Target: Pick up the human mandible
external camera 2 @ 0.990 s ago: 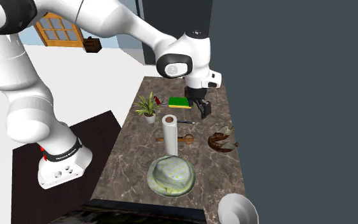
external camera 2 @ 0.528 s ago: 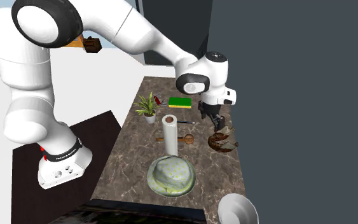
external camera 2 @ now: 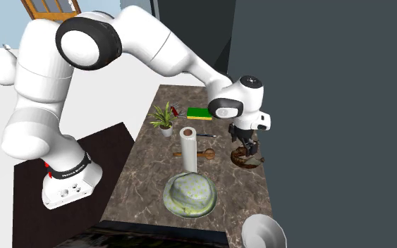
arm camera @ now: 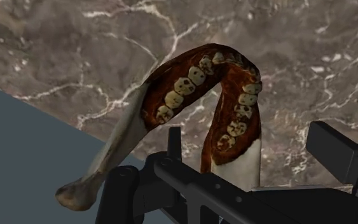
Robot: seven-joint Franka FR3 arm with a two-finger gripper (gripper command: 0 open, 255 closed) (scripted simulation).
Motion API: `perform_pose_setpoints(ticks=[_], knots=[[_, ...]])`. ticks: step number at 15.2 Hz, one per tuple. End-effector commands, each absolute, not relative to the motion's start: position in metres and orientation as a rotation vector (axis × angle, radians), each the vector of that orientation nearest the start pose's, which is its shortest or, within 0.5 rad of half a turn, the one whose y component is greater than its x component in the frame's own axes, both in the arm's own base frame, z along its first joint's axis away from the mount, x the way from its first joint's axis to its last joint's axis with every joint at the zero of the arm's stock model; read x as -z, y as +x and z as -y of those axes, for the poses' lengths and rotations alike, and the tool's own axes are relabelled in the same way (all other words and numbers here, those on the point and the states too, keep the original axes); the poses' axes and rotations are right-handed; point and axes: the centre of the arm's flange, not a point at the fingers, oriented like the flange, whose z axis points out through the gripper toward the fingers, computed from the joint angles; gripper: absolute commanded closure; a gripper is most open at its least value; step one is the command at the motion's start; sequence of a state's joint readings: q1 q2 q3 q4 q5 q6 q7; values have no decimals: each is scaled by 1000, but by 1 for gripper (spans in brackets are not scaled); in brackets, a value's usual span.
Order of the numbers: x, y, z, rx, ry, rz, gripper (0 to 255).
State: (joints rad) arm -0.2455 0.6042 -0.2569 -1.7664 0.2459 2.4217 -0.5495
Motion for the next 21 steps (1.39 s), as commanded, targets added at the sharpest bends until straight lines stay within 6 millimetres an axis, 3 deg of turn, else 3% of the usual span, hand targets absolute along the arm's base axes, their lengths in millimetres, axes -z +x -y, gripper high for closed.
perform_pose_setpoints(ticks=[1, 5, 6, 14, 21], knots=[[-226, 595, 308, 128, -3153, -131, 0], [-213, 595, 308, 128, -3153, -131, 0], [-211, 596, 309, 128, -3154, -131, 255], [-210, 596, 312, 128, -3154, -131, 255], [-244, 595, 308, 128, -3153, -131, 255]])
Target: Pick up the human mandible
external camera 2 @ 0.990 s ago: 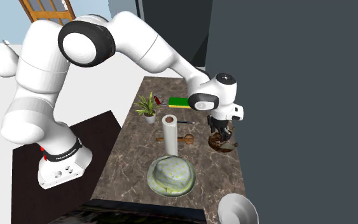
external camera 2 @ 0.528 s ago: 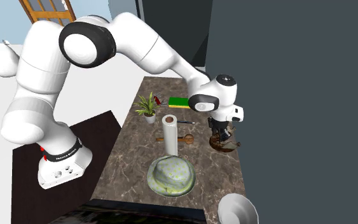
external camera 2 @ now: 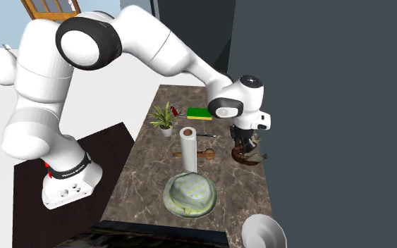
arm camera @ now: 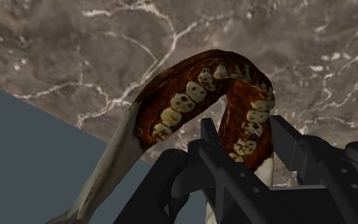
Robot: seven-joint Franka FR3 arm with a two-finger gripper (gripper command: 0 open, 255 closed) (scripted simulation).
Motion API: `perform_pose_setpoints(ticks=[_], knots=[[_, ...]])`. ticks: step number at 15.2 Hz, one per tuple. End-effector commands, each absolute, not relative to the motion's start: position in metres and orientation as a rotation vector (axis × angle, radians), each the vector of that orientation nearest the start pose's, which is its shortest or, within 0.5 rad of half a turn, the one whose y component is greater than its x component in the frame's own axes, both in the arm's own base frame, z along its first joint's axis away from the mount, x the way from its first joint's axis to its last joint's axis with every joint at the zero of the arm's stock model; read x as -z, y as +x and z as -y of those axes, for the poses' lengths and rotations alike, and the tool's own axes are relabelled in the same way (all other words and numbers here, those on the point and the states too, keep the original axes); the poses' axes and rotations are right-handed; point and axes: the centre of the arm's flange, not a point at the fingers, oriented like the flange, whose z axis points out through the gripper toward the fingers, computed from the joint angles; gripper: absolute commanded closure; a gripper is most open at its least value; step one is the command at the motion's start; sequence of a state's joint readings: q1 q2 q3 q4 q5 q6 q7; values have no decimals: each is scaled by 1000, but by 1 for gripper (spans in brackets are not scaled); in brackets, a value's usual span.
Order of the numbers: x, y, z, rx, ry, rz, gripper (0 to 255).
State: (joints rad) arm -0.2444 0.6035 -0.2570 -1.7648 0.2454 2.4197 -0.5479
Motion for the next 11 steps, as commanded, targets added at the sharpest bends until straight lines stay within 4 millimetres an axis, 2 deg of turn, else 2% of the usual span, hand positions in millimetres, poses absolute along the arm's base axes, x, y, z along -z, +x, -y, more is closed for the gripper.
perform_pose_setpoints(ticks=[1, 9, 11], knots=[[-249, 595, 308, 128, -3153, -131, 255], [-292, 595, 308, 128, -3153, -131, 255], [-293, 595, 308, 128, -3153, -131, 255]])
